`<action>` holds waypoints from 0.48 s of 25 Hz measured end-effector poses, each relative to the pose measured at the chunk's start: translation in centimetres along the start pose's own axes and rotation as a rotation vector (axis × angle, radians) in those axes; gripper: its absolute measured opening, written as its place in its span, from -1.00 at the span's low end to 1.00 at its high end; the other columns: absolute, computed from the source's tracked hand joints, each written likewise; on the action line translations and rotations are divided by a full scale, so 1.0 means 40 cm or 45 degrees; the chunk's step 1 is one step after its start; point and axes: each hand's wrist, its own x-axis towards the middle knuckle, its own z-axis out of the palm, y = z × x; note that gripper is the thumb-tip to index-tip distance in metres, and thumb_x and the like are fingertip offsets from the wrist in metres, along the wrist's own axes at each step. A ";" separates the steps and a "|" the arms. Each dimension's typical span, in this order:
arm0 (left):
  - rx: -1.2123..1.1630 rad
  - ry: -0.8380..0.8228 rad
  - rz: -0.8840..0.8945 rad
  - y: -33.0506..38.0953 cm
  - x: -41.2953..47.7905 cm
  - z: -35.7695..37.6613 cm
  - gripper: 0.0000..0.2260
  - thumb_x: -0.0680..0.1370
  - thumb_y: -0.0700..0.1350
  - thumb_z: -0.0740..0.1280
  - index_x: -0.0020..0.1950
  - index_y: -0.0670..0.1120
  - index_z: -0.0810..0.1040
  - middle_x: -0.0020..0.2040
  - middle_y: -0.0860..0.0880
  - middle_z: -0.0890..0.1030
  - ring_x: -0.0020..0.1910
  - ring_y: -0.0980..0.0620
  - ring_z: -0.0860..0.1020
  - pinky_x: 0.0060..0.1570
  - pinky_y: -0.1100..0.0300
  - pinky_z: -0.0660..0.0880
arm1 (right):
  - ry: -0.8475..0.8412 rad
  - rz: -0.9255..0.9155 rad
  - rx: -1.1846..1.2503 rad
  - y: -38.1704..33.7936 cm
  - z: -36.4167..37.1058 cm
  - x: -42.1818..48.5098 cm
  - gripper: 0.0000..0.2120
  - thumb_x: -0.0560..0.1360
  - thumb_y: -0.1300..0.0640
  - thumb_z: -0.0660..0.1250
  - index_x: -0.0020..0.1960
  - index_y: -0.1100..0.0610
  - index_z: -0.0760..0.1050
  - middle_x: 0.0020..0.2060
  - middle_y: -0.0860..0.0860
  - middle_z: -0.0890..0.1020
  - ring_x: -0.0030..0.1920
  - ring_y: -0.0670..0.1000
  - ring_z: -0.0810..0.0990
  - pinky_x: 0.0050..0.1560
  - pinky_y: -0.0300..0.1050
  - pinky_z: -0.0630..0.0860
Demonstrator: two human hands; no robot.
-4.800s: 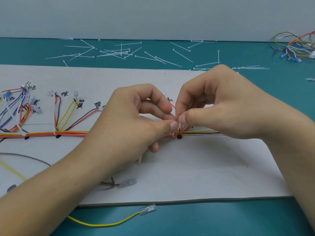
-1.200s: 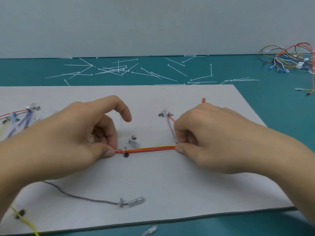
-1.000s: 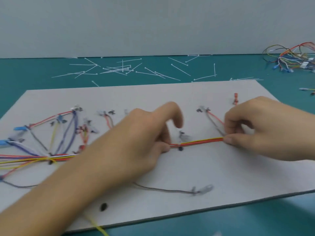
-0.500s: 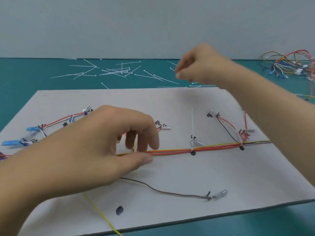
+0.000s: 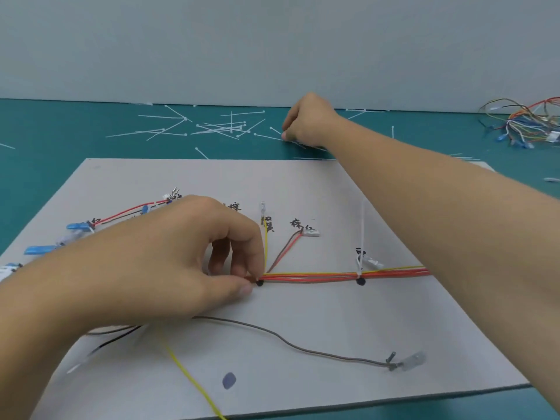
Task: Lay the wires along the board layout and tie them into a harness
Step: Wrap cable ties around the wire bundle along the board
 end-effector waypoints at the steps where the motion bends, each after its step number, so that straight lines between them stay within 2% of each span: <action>1: 0.008 0.005 0.006 0.001 -0.001 -0.004 -0.85 0.36 0.09 0.44 -0.08 0.22 0.64 -0.20 0.21 0.65 -0.20 0.12 0.61 -0.30 0.32 0.45 | 0.022 0.009 -0.026 -0.001 0.012 0.008 -0.83 0.49 0.27 0.46 0.07 0.19 0.72 -0.01 0.07 0.73 0.06 0.07 0.68 0.14 -0.05 0.63; 3: -0.002 0.036 0.035 0.002 -0.002 -0.004 -0.86 0.36 0.07 0.45 -0.09 0.22 0.64 -0.22 0.20 0.65 -0.22 0.11 0.60 -0.30 0.21 0.48 | 0.055 0.046 -0.048 0.003 0.025 0.018 -0.81 0.51 0.29 0.41 0.10 0.23 0.68 0.03 0.13 0.72 0.10 0.12 0.68 0.17 0.03 0.64; 5: -0.020 0.103 0.078 0.008 -0.001 0.003 -0.85 0.35 0.02 0.50 -0.11 0.21 0.66 -0.24 0.17 0.66 -0.24 0.06 0.60 -0.32 0.10 0.49 | 0.064 0.067 -0.075 0.006 0.025 0.018 -0.78 0.52 0.29 0.37 0.16 0.24 0.62 0.08 0.15 0.69 0.12 0.13 0.67 0.18 0.02 0.63; 8: -0.085 0.134 0.223 0.033 0.002 0.020 -0.81 0.29 -0.08 0.56 -0.19 0.19 0.71 -0.30 0.14 0.64 -0.30 0.08 0.61 -0.31 0.19 0.47 | 0.156 0.025 -0.070 -0.004 -0.011 -0.001 -0.74 0.54 0.30 0.30 0.19 0.25 0.62 0.12 0.17 0.68 0.11 0.11 0.66 0.14 -0.02 0.62; 10: -0.127 0.072 0.289 0.058 -0.001 0.035 -0.79 0.27 -0.09 0.56 -0.16 0.16 0.73 -0.29 0.15 0.63 -0.31 0.12 0.61 -0.29 0.31 0.45 | 0.285 -0.032 0.030 -0.031 -0.057 -0.041 -0.77 0.54 0.28 0.28 0.12 0.21 0.65 0.06 0.13 0.70 0.02 0.08 0.66 0.02 -0.07 0.64; 12: -0.125 -0.009 0.279 0.070 -0.004 0.052 -0.82 0.29 -0.01 0.57 -0.14 0.19 0.74 -0.24 0.16 0.64 -0.27 0.13 0.62 -0.28 0.28 0.49 | 0.392 -0.122 0.235 -0.062 -0.095 -0.117 -0.86 0.52 0.24 0.30 -0.01 0.10 0.61 -0.11 -0.01 0.66 -0.14 -0.07 0.63 -0.26 -0.21 0.57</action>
